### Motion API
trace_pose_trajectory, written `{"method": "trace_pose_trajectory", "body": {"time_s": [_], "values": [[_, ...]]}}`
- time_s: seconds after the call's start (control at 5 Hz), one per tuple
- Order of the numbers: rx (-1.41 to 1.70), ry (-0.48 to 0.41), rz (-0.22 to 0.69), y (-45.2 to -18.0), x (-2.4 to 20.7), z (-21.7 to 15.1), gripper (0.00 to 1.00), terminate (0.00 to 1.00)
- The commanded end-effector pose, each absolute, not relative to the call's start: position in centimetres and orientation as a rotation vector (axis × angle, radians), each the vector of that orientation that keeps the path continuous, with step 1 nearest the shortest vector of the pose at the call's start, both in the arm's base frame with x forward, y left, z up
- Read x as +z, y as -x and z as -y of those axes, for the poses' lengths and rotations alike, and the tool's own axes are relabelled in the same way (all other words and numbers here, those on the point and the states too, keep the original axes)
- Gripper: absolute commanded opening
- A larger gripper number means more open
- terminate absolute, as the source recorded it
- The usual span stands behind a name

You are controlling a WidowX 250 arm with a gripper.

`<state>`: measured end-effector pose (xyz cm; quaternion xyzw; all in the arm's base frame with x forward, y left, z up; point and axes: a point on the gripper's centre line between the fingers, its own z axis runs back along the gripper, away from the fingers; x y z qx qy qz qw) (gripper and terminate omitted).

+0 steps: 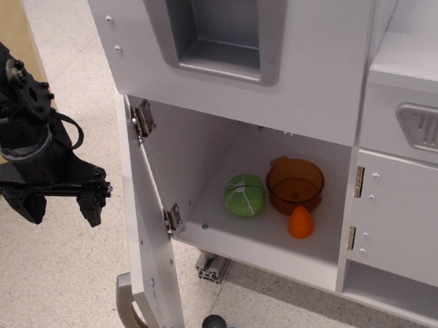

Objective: Close low fridge

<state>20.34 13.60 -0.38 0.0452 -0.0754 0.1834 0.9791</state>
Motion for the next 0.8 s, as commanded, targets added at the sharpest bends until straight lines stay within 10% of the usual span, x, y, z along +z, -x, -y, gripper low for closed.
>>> {"method": "trace_pose_trajectory", "body": {"time_s": [0.0,0.6], "values": [[0.369,-0.091,0.152,-20.3,-0.4,-13.6,1.0,0.0],[0.127,-0.016,0.141,-19.9,-4.0,-8.9,1.0,0.0]]}}
